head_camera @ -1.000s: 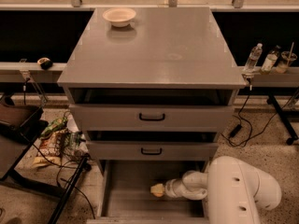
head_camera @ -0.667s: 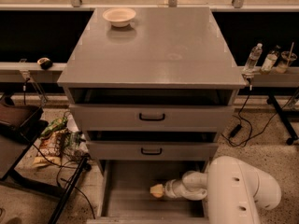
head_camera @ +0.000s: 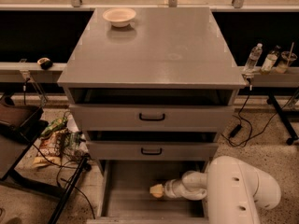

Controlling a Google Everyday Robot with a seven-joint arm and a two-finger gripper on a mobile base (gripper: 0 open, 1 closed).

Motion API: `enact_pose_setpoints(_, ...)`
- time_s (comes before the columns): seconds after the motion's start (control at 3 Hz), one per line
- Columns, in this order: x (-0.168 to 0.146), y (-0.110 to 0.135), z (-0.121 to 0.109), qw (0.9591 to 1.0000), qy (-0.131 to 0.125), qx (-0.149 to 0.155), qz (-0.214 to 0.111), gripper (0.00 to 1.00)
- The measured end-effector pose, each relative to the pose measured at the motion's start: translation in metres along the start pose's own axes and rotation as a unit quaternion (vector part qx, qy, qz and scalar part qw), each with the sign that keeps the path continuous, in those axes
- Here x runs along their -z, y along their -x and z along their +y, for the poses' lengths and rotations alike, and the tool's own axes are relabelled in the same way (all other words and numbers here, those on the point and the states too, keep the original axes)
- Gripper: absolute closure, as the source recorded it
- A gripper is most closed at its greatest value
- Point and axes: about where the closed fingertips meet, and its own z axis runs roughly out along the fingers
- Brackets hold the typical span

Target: Place orange into bottom drawer

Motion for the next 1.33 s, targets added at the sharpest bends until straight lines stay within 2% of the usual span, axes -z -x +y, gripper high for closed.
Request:
enact_pose_setpoints(0.33, -0.0001, -0.0001, 0.0001, 1.0000, 0.000, 0.000, 0.000, 0.00)
enact_pose_setpoints(1.33, 0.0062, 0.0028, 0.0069, 1.0000, 0.000, 0.000, 0.000, 0.00)
